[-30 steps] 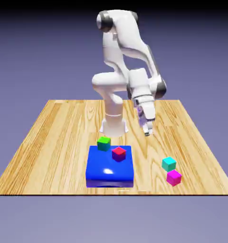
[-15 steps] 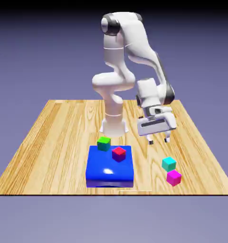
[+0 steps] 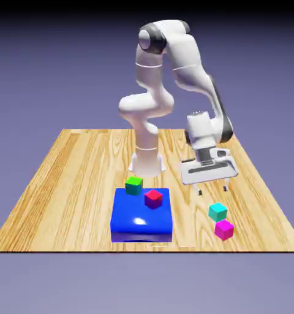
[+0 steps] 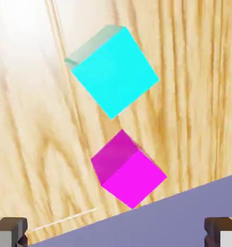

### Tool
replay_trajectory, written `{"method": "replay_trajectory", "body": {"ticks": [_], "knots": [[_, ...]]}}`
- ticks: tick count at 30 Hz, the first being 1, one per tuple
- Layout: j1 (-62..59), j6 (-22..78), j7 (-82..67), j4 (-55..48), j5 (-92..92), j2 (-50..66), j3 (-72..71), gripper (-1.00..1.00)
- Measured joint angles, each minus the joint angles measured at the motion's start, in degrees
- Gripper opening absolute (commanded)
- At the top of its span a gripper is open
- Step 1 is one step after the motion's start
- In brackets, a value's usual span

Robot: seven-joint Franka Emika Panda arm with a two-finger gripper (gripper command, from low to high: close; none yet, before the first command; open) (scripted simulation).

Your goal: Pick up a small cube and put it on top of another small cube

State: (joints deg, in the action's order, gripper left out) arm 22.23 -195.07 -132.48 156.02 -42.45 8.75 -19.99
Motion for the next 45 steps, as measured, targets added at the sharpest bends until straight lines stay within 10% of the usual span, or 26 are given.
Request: {"method": "replay_trajectory", "body": {"ticks": [23, 24, 45], "knots": [[-2.22, -13.86, -33.13, -7.91, -0.81, 24.53, -6.92, 0.0], [-2.37, -14.1, -33.12, -8.08, -0.64, 24.92, -6.99, -1.0], [1.04, 9.48, -6.63, 2.06, 9.73, -2.93, 2.75, -1.0]]}}
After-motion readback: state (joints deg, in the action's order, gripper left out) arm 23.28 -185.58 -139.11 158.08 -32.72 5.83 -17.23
